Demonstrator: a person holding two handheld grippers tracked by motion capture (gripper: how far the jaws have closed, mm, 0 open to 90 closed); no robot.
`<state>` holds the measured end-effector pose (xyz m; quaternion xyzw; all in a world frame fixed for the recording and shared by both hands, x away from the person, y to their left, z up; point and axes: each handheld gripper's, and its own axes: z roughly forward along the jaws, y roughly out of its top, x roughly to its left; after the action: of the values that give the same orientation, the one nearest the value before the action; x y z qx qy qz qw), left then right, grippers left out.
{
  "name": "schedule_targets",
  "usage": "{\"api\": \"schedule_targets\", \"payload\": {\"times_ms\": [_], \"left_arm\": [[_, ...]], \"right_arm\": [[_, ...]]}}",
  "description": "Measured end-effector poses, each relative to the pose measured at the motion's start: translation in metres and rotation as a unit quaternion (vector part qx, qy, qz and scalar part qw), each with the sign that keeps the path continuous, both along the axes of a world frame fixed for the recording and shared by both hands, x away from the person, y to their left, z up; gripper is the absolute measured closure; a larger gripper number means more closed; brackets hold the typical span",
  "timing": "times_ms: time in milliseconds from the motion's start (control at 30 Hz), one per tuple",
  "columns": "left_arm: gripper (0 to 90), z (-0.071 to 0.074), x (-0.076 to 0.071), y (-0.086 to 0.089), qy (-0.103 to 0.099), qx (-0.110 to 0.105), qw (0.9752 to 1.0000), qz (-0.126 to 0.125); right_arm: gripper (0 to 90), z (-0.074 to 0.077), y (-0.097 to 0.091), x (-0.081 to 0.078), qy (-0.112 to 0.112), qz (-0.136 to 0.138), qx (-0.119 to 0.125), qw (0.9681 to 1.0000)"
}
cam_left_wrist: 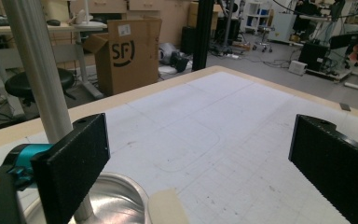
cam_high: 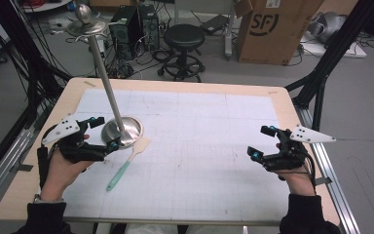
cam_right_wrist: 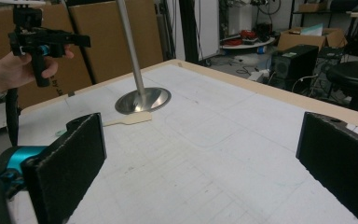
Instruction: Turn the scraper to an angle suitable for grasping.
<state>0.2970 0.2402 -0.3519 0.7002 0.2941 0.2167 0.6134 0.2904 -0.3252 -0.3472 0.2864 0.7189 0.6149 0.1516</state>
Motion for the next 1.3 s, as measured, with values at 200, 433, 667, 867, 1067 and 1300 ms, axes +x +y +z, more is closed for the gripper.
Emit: {"api": "schedule_targets", "payload": {"times_ms": [200, 433, 667, 867, 1067, 1300], "left_arm": [[5.7, -0.002, 0.004, -0.001, 0.002, 0.0, 1.0, 0.0], [37.5, -0.007, 0.004, -0.001, 0.014, 0.021, 0.9996, 0.009], [80.6, -0.014, 0.001, -0.002, 0.04, 0.056, 0.9975, 0.018], [89.7, -0.028, 0.006, -0.001, 0.089, 0.08, 0.9928, 0.007], [89.7, -0.049, 0.008, 0.003, 0.113, 0.12, 0.9861, -0.019], [89.8, -0.075, 0.009, -0.001, 0.142, 0.178, 0.9729, -0.038]], "right_arm": [[0.3, -0.002, -0.005, 0.0, 0.004, -0.004, 0.002, 1.0], [0.3, -0.003, -0.006, 0.0, 0.006, -0.01, 0.001, 0.9999], [0.3, -0.004, -0.001, 0.004, 0.008, -0.003, -0.003, 1.0], [0.3, -0.005, 0.001, 0.005, 0.013, 0.001, -0.005, 0.9999], [0.3, -0.005, 0.002, 0.005, 0.011, 0.003, -0.007, 0.9999], [0.3, -0.009, 0.006, 0.009, 0.02, 0.006, -0.01, 0.9997]]}}
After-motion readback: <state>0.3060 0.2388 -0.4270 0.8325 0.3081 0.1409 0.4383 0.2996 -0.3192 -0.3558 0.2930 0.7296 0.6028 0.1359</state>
